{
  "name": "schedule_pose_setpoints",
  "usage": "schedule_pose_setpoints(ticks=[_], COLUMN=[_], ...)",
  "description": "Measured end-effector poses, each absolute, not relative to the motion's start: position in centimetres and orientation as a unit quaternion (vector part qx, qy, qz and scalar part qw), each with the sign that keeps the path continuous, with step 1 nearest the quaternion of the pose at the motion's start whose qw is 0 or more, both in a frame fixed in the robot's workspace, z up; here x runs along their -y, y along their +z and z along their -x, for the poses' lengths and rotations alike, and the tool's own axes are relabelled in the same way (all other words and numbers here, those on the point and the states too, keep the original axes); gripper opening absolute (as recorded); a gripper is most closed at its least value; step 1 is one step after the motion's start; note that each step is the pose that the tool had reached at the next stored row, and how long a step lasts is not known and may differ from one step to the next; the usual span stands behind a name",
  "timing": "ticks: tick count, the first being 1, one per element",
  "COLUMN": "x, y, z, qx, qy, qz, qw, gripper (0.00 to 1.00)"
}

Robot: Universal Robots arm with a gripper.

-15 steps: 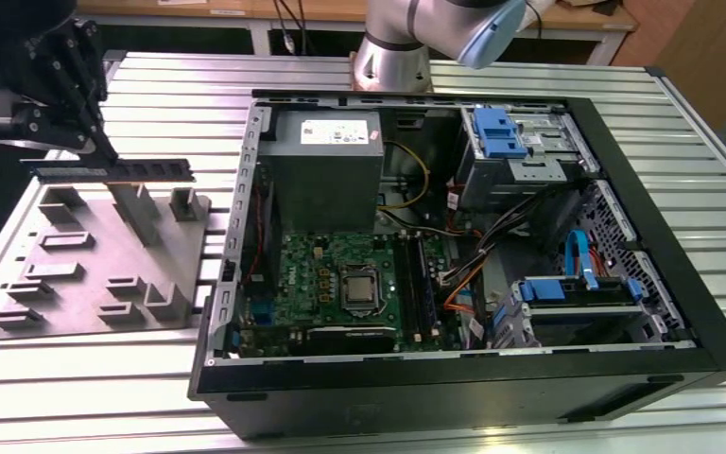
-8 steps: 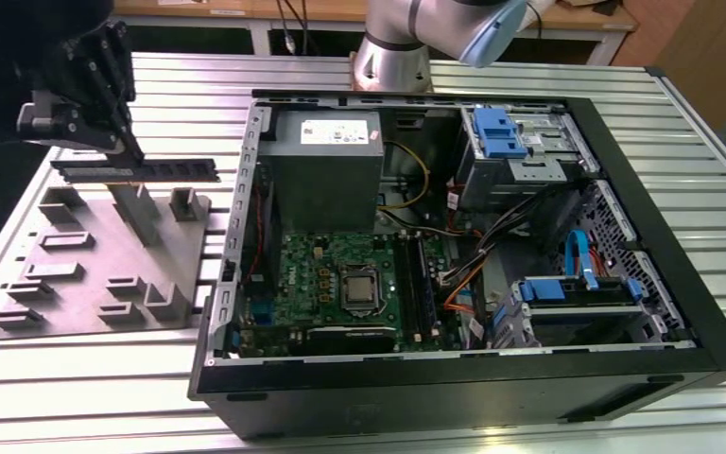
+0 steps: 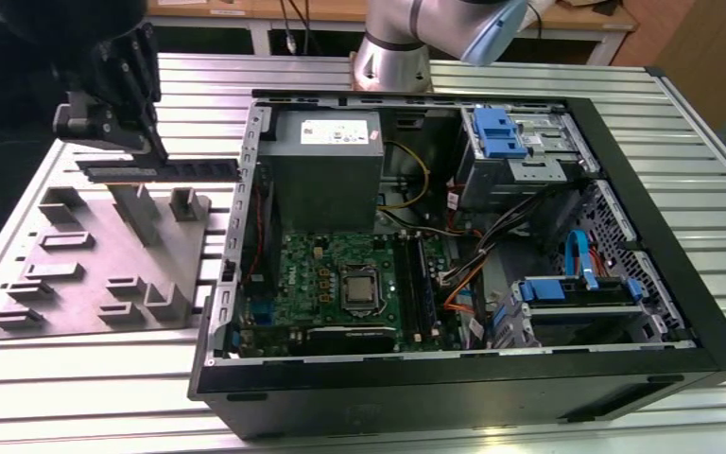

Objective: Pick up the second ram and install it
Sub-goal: 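Pick up the second ram and move it above second insertion slot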

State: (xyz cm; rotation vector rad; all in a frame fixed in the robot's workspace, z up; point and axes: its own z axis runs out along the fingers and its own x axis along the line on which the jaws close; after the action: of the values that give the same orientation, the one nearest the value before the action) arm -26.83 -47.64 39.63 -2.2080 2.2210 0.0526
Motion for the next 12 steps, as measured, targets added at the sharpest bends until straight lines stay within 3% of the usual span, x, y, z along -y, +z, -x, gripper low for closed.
schedule_pose_setpoints(ticks=[12], x=[47.6], y=[39.5], z=[22.2], qx=[-0.709], qy=[0.017], qz=[0.705], qw=[0.005], gripper=[0.11])
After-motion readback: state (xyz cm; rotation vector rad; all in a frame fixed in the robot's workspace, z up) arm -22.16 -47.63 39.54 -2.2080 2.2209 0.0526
